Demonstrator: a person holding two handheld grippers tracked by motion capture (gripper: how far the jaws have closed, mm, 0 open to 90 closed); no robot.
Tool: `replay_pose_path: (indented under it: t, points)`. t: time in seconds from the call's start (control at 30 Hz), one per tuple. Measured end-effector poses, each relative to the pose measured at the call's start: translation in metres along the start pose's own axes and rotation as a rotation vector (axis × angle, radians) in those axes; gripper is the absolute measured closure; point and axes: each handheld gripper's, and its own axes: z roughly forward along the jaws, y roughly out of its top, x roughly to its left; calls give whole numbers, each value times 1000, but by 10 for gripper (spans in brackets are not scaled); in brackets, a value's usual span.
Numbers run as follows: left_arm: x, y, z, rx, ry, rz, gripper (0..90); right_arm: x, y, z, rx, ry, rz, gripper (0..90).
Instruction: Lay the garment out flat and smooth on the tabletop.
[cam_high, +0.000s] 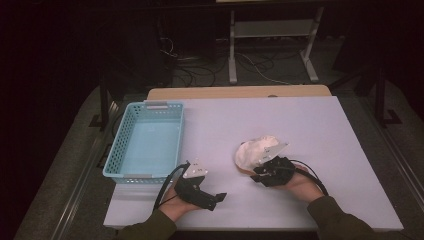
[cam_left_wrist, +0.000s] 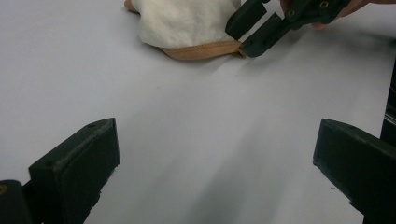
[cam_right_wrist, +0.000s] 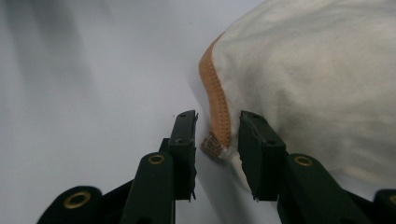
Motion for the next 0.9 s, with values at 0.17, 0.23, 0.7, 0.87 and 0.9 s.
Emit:
replay_pose_path:
  t: [0.17,0.23,0.7,0.87,0.9]
  points:
    - [0,0,0,2,-3,2,0,3,0,3,12,-24,-22,696]
    - [0,0,0,1,-3,0,0,4,0,4,13,-28,-19,717]
    - [1,0,1,0,-6,-2,0,-4,0,4,5,-10,30,859]
    - [2,0,0,-1,-8,2,0,-3,1,0,-16,16,32,861]
    - [2,0,0,-4,-8,1,0,-3,2,-1,-25,17,35,862]
